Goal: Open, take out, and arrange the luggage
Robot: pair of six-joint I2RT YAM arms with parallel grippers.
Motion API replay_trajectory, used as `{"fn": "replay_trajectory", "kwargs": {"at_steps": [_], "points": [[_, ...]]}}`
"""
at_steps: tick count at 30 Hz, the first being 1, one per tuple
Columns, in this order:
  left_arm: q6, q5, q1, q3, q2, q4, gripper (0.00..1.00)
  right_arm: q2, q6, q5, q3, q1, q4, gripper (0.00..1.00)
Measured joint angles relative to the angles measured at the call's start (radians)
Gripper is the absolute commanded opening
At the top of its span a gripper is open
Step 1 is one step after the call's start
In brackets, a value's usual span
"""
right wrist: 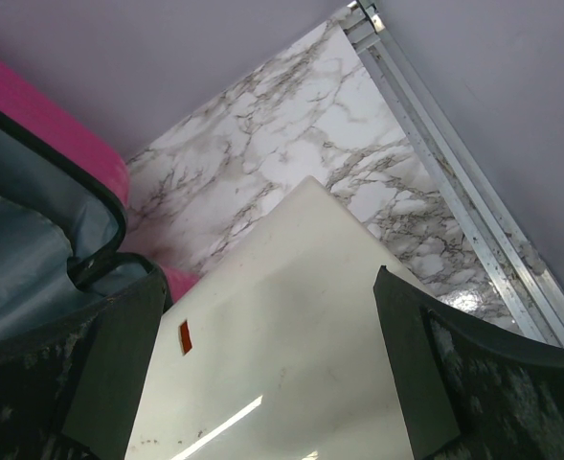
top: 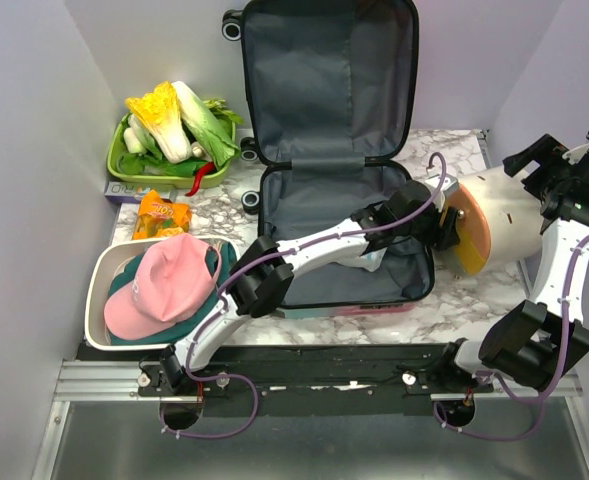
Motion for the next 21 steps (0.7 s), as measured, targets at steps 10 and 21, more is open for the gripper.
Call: {"fn": "replay_trajectory", "kwargs": {"at_steps": [10,21], "points": [[0.000,0.082,0.041,0.124,0.086,0.037,0.59,0.000,0.000,0.000,0.000,0.000,0.000,1.00],[-0.026,0.130,0.049,0.111,0.105,0.045,0.51,0.000,0.000,0.000,0.000,0.000,0.000,1.00]]}}
